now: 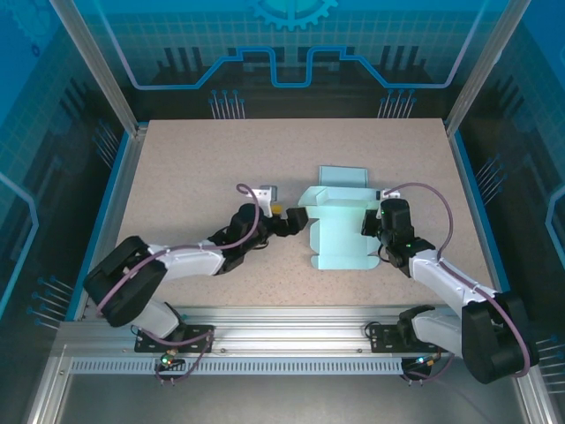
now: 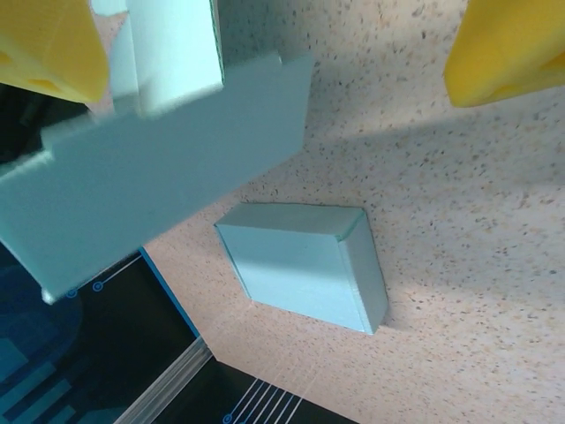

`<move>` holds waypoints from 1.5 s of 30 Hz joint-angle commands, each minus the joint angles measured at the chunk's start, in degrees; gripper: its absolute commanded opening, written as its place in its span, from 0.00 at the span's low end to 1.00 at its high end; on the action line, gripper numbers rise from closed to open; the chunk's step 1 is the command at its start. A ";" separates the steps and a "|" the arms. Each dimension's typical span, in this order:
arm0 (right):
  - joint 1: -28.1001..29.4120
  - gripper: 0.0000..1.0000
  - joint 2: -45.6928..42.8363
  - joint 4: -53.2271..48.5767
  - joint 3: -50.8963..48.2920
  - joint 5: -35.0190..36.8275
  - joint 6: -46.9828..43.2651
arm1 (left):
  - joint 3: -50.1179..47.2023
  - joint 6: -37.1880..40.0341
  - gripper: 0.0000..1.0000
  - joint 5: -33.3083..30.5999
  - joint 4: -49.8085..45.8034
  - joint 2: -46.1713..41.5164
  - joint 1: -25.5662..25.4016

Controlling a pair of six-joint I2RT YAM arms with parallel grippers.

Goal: Fold the paper box

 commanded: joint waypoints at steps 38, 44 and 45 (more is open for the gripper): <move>0.23 0.00 -2.24 1.05 -0.35 0.86 0.89 | 4.76 -4.54 0.41 2.13 35.88 21.34 -3.79; 0.22 0.00 -1.89 1.14 -0.35 0.06 0.86 | 8.29 -3.75 0.41 5.38 35.28 23.13 -3.85; 0.18 0.00 -1.89 1.14 -0.36 0.08 0.93 | 8.97 -3.73 0.42 5.91 35.13 23.66 -3.85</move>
